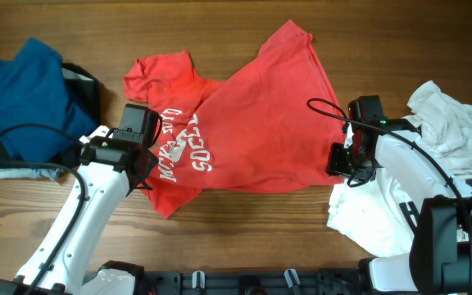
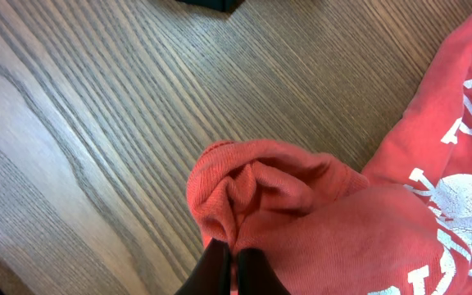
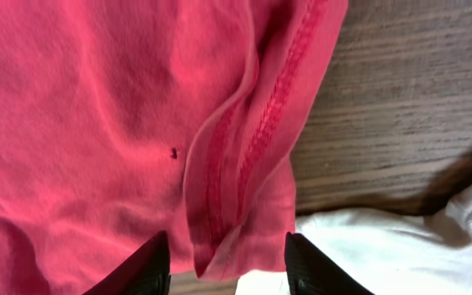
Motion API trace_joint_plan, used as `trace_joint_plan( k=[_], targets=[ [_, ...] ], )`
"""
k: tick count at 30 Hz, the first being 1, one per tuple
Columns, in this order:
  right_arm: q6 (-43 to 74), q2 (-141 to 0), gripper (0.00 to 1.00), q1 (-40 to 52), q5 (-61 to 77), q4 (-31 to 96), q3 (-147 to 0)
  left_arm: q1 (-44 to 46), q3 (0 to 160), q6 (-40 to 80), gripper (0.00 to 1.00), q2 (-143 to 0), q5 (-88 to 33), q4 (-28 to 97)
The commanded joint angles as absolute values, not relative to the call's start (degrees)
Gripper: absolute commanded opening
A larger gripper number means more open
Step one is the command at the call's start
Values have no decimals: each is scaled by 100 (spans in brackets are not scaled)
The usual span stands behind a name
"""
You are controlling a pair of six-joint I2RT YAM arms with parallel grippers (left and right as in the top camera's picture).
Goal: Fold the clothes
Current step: 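Hold both shirt edges and stretch the red t-shirt flat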
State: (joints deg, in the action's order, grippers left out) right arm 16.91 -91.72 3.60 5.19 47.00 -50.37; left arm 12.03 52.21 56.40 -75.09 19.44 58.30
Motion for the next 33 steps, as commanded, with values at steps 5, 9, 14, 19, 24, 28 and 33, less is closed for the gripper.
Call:
trace_joint_plan(
  k=[5,9,14,19,24,28,33],
  targets=[
    [1800,-9292,6,375,362,4556,-5002,1173,5207,5588,4,-7463,1933,5833],
    [1737,-9295,4,375,364,4569,-5000,1173,5207,5586,4,-7463,1931,5835],
    [1826,-9295,4,373,360,4563,-5002,1173,5207,5586,4,-7463,1931,5835],
    [1385,-9295,30,375,899,4676,-5002,1173,5207,5586,4,-7463,1931,5835],
    [1352,-9297,39,419,899,4711,-5002,1173,5207,5586,4,-7463,1931,5833],
    [1352,-9360,37,419,799,4584,-5000,1173,5207,5586,4,-7463,1931,5835],
    [1356,-9452,34,419,725,4547,-4995,1173,5207,5586,4,-7463,1931,5833]
  ],
)
